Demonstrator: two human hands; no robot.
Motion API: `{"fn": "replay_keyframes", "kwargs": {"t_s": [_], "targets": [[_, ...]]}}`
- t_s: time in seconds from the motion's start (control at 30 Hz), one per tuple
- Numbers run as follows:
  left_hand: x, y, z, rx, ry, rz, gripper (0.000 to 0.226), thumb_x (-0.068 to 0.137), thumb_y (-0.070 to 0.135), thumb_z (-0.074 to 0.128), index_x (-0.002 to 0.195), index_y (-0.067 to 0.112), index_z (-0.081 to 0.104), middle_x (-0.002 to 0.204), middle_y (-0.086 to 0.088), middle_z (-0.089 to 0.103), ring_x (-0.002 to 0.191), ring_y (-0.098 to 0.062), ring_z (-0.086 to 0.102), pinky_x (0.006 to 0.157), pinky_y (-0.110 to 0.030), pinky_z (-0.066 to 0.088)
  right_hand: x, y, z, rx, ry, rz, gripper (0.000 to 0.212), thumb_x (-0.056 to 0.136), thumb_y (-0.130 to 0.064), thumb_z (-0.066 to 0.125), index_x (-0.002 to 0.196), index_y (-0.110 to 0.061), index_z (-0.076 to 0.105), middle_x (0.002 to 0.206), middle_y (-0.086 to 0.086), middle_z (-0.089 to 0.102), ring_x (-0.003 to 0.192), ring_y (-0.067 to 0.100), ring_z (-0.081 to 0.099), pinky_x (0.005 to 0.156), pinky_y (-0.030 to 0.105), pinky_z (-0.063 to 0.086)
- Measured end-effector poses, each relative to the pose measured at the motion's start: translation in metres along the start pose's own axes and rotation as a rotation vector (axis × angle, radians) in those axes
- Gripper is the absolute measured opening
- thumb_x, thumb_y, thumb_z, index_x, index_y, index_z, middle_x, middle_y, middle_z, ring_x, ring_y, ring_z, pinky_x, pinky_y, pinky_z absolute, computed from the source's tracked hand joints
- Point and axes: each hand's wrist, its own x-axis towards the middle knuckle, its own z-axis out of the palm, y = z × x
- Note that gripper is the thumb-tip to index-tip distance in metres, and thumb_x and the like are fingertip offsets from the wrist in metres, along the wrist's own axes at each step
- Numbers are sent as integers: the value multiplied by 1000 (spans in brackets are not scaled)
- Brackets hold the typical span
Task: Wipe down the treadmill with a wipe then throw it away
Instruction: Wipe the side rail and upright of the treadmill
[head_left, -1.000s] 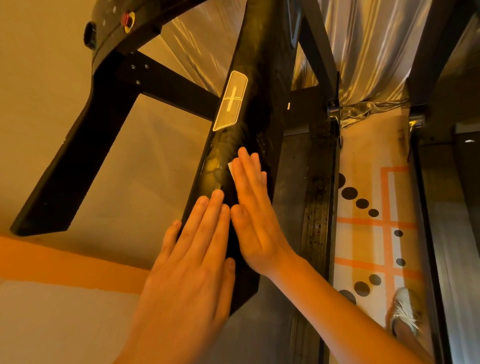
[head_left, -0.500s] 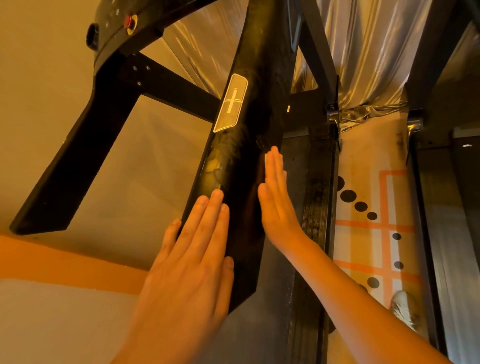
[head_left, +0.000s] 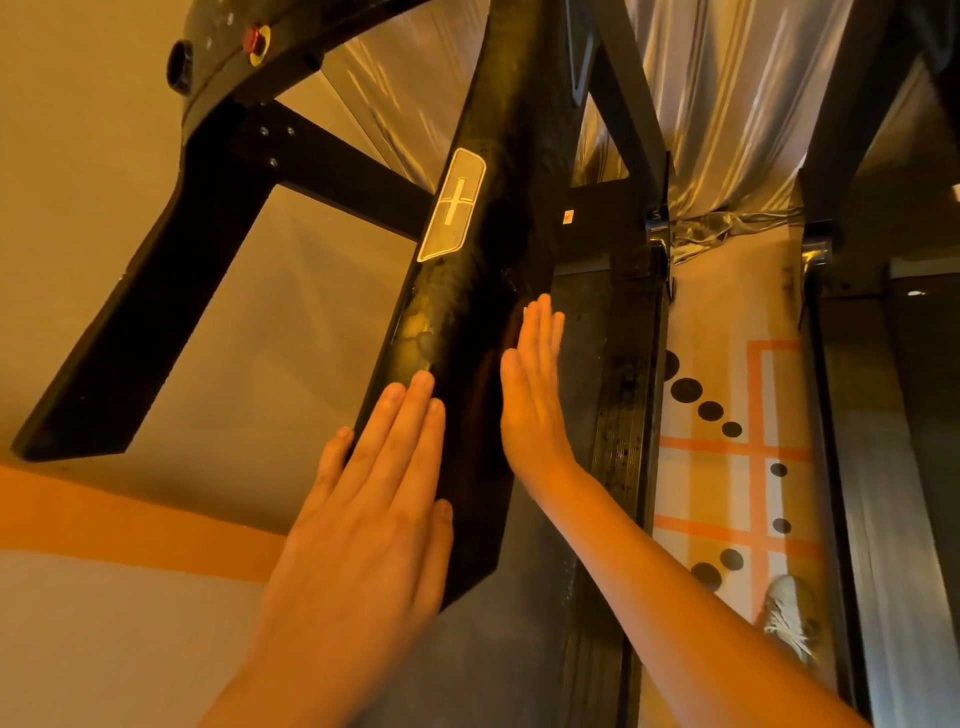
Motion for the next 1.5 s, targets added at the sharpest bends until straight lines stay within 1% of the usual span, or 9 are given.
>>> {"fn": "replay_keyframes", "kwargs": {"t_s": [0.1,0.27,0.47,0.77,0.9,1.0,1.2,1.33,1.5], "targets": [[1,1,0,-3,25,5,65,100,39,36,157,9,34,166,-8,28,153,-21,20,113,-56,30,7,-10,0,-14,-30,-106,55,109,-33,19,157,-30,-7,164,-22,-17,153,-1,-19,123,17,-10],[1,1,1,11,29,6,66,99,38,37,157,9,35,166,-8,28,153,-22,20,112,-55,30,-14,10,0,90,-13,3,52,107,-41,20,151,-45,-6,163,-27,-16,152,-7,-17,120,12,-7],[1,-1,2,-11,25,18,67,99,39,38,159,11,31,168,-7,24,155,-20,17,122,-41,21,-19,-30,-2,127,-131,-179,52,109,-31,23,157,-36,3,165,-27,-9,155,-1,-11,124,19,-5],[2,-2,3,33,37,27,68,97,40,37,158,11,33,167,-8,27,153,-23,22,112,-55,29,6,20,-18,-179,-121,-351,61,108,-57,13,161,-30,-1,171,-13,-10,159,19,-11,129,49,-4],[4,-1,3,-5,51,26,68,95,38,39,157,10,34,165,-10,30,152,-23,23,121,-46,29,7,-16,-5,-80,-119,-416,65,109,-53,14,161,-14,10,172,0,-1,159,22,-6,128,40,-7],[5,-1,3,-26,53,31,67,94,37,39,155,9,36,164,-11,32,151,-23,22,115,-44,23,3,-20,-3,-97,-178,-547,61,110,-46,18,160,-11,15,170,0,4,159,23,-3,128,40,-5],[4,-2,3,-44,33,28,69,95,38,39,157,11,33,167,-7,26,155,-20,16,119,-40,17,16,11,-10,-12,-31,-119,58,102,-65,12,154,-47,-6,163,-34,-18,155,3,-16,127,29,-8],[7,-1,2,-43,71,34,67,94,38,39,155,10,35,163,-10,33,151,-22,22,114,-42,22,23,-25,-4,-2,-91,-268,53,109,-37,19,158,-32,-1,161,-34,-14,156,5,-16,125,29,-11],[7,-2,1,-38,61,45,68,91,38,40,153,9,39,161,-11,37,149,-23,24,113,-43,23,16,6,-9,-50,-65,-246,59,106,-53,14,159,-34,-3,165,-30,-17,156,6,-15,126,27,-11]]}}
